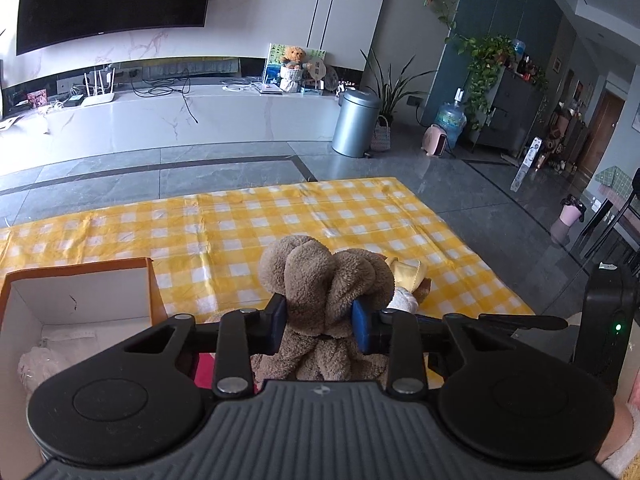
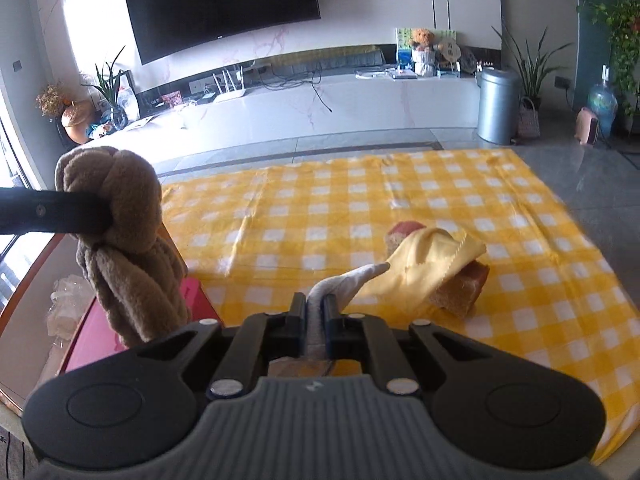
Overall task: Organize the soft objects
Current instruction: 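Carry the white cloth into the box and open the right gripper while the left gripper carries the plush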
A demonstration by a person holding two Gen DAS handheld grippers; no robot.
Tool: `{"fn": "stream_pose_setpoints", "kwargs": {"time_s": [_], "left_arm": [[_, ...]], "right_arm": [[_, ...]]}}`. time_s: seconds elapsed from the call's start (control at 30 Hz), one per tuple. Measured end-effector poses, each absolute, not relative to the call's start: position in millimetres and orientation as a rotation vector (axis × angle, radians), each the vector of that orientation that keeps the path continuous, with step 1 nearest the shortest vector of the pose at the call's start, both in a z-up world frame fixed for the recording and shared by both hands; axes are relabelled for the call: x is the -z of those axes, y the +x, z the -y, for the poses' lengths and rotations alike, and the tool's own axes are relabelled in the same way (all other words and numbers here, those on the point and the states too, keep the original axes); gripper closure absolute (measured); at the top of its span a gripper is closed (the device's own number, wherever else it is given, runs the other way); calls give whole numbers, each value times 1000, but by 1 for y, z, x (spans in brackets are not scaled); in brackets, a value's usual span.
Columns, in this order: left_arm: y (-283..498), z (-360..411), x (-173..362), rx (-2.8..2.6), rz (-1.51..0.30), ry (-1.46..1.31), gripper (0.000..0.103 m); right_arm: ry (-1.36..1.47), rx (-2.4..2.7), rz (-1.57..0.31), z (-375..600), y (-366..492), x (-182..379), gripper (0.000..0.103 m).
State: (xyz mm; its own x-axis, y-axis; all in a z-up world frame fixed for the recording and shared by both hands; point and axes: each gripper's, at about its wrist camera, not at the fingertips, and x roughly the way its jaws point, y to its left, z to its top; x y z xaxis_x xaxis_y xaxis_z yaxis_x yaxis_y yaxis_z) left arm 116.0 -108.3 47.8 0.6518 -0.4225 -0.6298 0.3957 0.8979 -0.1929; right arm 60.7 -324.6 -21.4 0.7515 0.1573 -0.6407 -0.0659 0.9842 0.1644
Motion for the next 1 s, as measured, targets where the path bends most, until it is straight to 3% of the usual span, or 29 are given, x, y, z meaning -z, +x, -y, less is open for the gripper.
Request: {"fn": "stream_pose_setpoints", "kwargs": {"time_s": [0.33, 0.5, 0.7, 1.0], "left_arm": [[79, 4, -69, 262, -559, -106, 65], [76, -41, -55, 184, -534, -229, 65], [79, -73, -43, 171, -523, -289, 65], [66, -132, -36, 62, -514, -350, 65]], "right_arm": [[124, -222, -423, 280, 14, -75, 97], [105, -354, -379, 238, 7, -99, 97], [39, -446, -420, 174, 26, -94, 97], [-105, -535, -595, 61, 100, -29, 97]]}}
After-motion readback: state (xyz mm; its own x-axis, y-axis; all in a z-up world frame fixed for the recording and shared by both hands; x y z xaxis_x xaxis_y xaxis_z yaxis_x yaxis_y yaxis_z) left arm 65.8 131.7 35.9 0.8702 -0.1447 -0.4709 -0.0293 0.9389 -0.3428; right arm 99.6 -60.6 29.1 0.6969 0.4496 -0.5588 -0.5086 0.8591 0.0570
